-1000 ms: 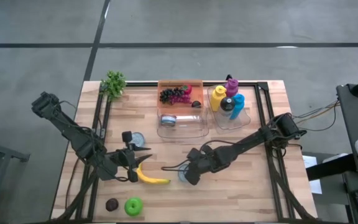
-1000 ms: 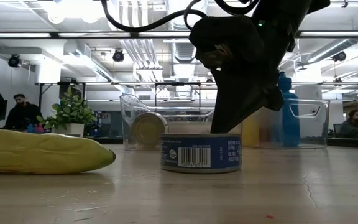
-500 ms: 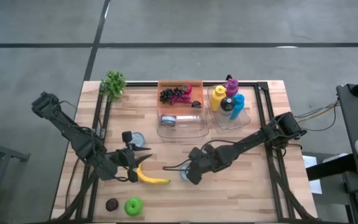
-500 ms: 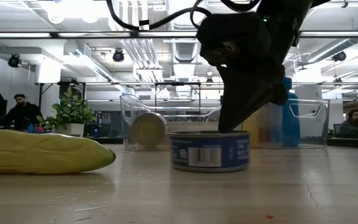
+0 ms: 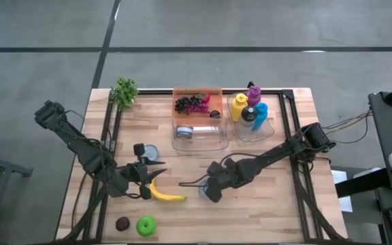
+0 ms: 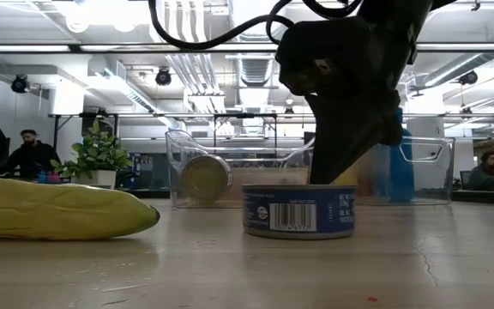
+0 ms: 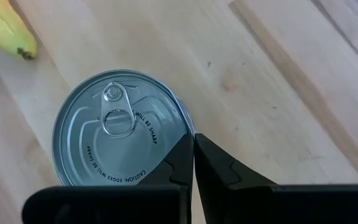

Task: Pick & Place Food Item
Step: Put the blue can into the left transparent bin

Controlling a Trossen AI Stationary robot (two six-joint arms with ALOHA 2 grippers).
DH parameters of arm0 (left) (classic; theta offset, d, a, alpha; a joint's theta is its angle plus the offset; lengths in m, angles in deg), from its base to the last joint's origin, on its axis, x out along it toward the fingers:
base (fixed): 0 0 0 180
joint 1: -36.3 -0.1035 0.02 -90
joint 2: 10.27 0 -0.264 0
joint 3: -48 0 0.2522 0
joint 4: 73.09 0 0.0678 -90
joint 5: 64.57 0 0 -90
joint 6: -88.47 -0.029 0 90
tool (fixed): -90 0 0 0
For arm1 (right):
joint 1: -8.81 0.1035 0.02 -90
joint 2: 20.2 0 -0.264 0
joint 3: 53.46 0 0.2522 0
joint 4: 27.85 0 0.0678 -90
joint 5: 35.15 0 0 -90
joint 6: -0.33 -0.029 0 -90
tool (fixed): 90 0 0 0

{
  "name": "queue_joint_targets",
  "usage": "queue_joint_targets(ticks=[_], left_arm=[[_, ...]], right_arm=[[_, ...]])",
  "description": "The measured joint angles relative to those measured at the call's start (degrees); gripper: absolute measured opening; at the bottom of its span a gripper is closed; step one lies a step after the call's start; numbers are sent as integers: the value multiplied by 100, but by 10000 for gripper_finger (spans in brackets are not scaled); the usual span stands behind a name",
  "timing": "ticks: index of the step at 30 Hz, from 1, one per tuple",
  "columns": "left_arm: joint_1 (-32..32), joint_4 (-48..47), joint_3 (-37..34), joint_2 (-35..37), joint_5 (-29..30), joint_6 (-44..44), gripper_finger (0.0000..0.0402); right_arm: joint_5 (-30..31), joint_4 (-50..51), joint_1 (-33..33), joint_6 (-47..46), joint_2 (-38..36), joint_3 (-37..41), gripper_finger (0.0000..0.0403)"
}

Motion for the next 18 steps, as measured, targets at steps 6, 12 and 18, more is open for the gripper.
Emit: queue_joint_targets(ticks=[6, 12, 18], left_arm=[[0, 0, 0, 0, 0, 0, 106], [0, 0, 0, 0, 0, 0, 106], [0, 0, 0, 0, 0, 0, 106]], right_arm=[[-17, -4, 0, 26, 0, 0, 8], [-15, -4, 0, 61, 0, 0, 8], [-15, -4, 0, 62, 0, 0, 9]])
